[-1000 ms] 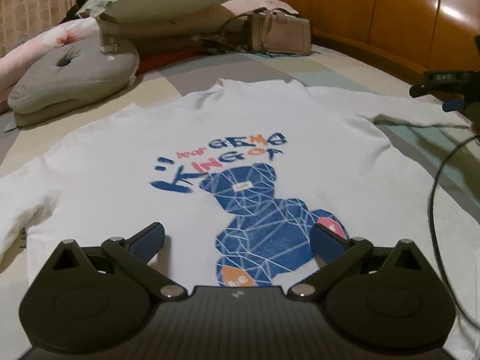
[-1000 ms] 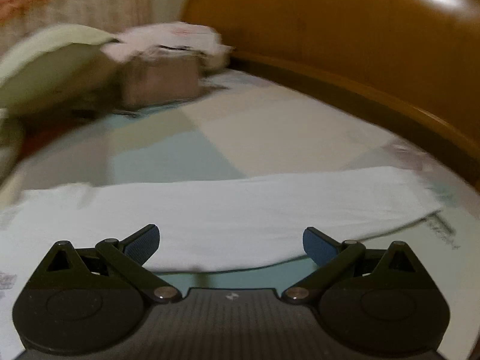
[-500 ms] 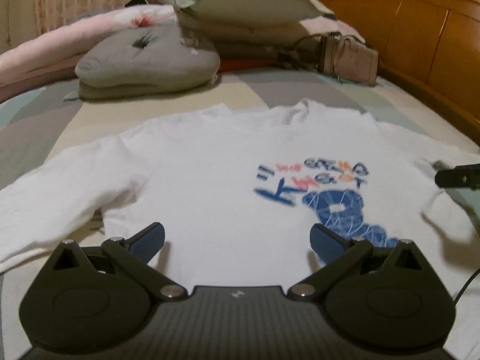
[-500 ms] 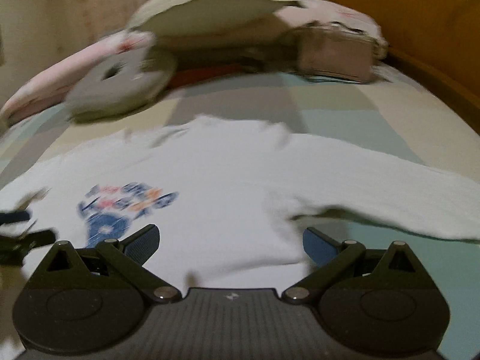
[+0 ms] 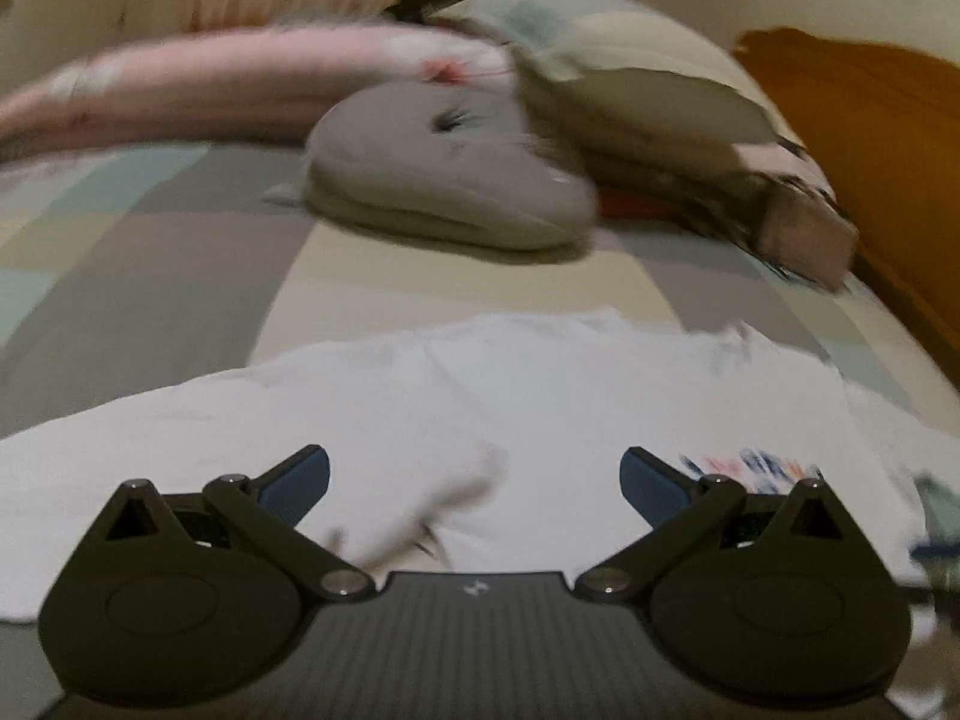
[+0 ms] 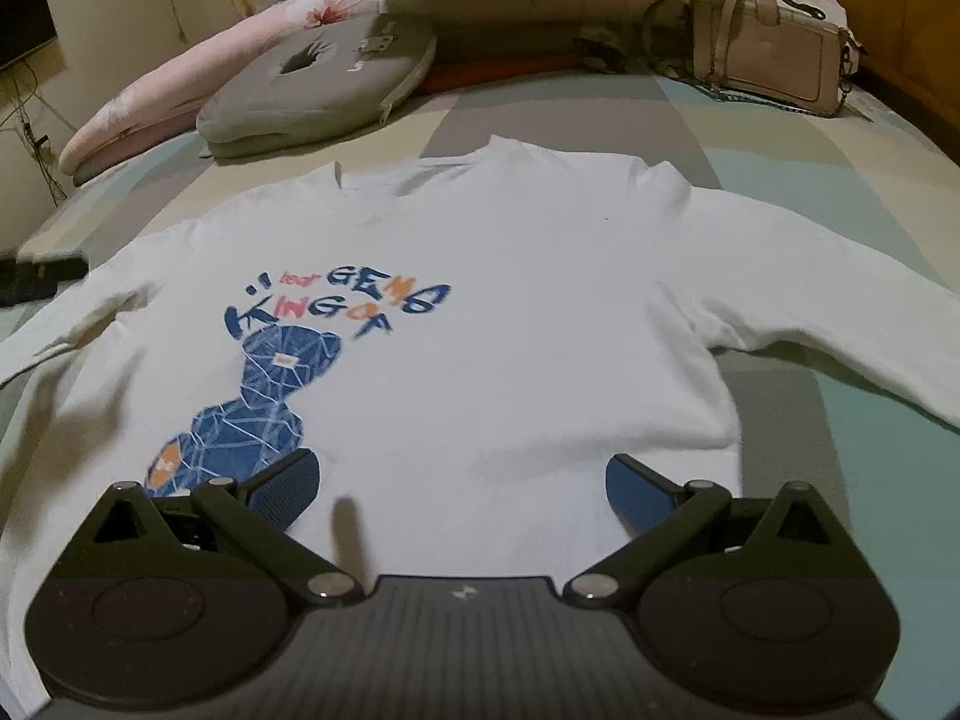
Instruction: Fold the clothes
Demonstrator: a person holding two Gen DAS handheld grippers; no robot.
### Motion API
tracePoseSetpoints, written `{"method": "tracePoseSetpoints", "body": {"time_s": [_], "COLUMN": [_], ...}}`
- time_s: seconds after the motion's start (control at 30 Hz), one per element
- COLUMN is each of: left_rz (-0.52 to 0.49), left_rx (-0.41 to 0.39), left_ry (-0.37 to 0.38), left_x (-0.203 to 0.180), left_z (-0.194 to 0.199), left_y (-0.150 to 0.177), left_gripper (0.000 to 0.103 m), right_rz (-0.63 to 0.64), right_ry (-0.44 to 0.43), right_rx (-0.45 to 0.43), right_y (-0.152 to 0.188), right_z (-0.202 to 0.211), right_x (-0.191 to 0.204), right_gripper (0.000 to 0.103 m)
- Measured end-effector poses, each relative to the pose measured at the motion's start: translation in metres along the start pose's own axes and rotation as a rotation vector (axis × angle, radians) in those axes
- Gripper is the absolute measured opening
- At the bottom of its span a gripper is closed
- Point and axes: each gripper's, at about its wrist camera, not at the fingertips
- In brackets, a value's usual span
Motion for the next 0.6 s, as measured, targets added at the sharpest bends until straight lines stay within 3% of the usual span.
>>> {"method": "tracePoseSetpoints", "body": {"time_s": [0.13, 0.27, 0.4, 0.5, 0.6], "left_rz": [0.141, 0.197, 0.217, 0.194, 0.145], "left_rx": [0.134, 0.088, 0.079, 0.101, 0.107], "left_ry": [0.024, 0.034, -0.012, -0.084, -0.097], "left_x": [0.031, 0.049, 0.054, 0.043, 0.024], "left_z": [-0.050, -0.072, -0.089, -0.089, -0.074], "left_y": [-0.011, -0.020, -0.038, -0.050, -0.057], "left_gripper": [0.102, 0.102, 0.102, 0.100, 0.101], "right_rz": [-0.013, -0.024, -0.010, 0.007, 0.012], "right_ry": [-0.017, -0.074, -0.116, -0.125, -0.147], "right_rx": [0.003, 0.011, 0.031, 0.035, 0.036], "right_y": [0.003, 0.002, 0.002, 0.004, 0.005], "right_z": [0.004, 0.005, 0.001, 0.001, 0.004], "right_x": [-0.004, 0.002, 0.013, 0.020, 0.023], "right_gripper": [0.103, 0.103, 0.103, 0.103, 0.103]}}
Point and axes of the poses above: each gripper's, at about its wrist camera, not at the fingertips, and z roughly against the way its jaws point, x to its left, y to its underside, and after that the axes turned 12 degrees about -y, right-handed
